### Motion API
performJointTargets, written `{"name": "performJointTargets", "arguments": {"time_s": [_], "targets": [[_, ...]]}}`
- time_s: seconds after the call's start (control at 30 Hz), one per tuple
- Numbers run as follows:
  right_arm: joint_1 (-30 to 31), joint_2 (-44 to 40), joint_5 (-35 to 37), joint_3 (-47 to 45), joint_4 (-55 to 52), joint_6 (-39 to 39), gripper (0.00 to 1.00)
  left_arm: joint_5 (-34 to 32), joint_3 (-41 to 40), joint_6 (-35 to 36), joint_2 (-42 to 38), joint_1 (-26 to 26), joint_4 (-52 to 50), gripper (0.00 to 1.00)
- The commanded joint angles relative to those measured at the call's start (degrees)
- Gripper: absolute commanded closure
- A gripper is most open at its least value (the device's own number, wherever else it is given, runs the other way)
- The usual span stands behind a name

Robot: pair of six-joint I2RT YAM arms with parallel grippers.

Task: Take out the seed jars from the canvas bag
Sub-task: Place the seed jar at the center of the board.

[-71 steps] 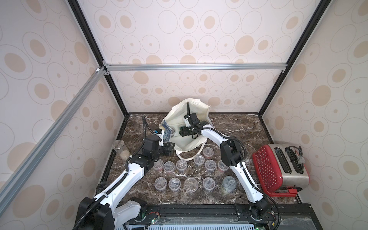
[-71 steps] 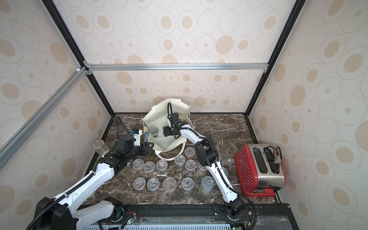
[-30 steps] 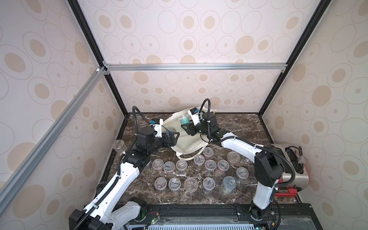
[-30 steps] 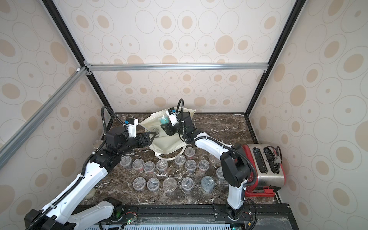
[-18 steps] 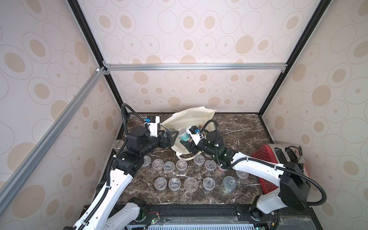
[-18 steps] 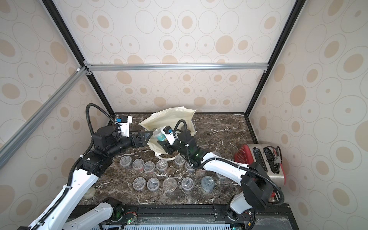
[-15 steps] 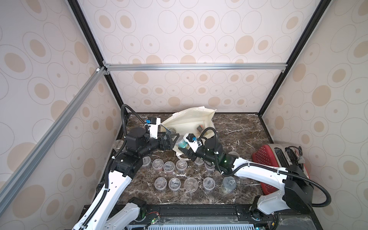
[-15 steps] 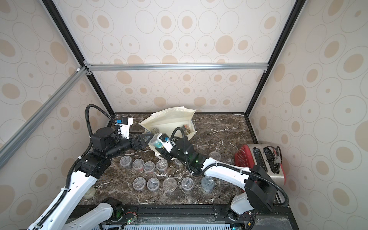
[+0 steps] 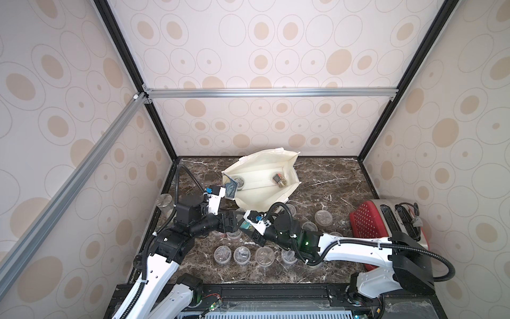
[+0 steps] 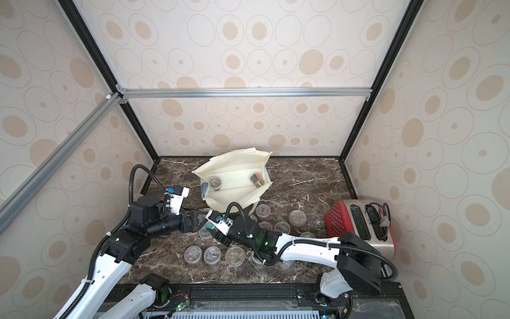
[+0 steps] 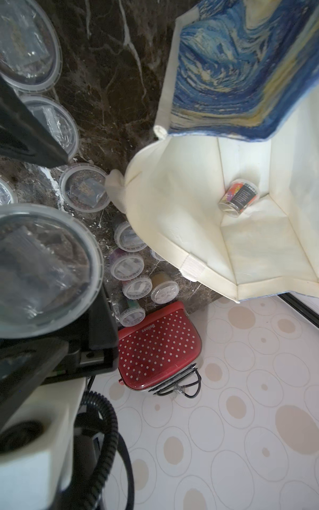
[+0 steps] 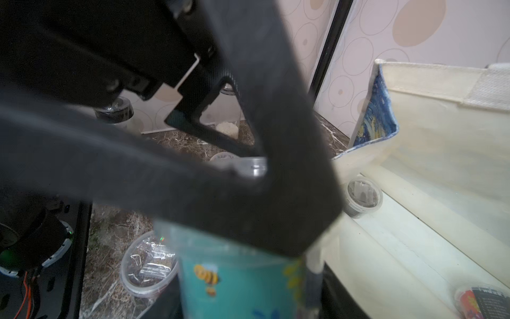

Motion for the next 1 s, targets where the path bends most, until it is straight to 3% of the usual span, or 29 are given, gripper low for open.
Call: {"name": "performJointTargets", "arguments": {"time_s": [0.0, 0.13, 0.47, 0.8, 0.97], "targets": [[0.3, 1.6, 0.1, 0.7, 3.8, 0.2, 0.43, 3.6, -1.3, -1.2, -0.3, 0.3, -0.3, 0.02], [0.3, 3.6, -0.2, 2.3, 3.8, 0.0, 0.43, 7.2, -3.1, -1.8, -0.1, 0.3, 2.8, 0.03], [0.7, 6.1, -1.3, 3.2, 6.0, 0.7, 0.42, 3.2, -4.5, -1.8, 0.9, 0.3, 3.0, 0.18], [0.9, 9.1, -1.3, 4.7, 7.9, 0.9, 0.38, -0.7, -4.6, -4.8, 0.5, 0.3, 3.9, 0.42], [1.0, 9.9, 0.7, 4.6, 9.2, 1.2, 0.24, -6.3, -3.6, -5.5, -0.2, 0.4, 2.2, 0.46]]}}
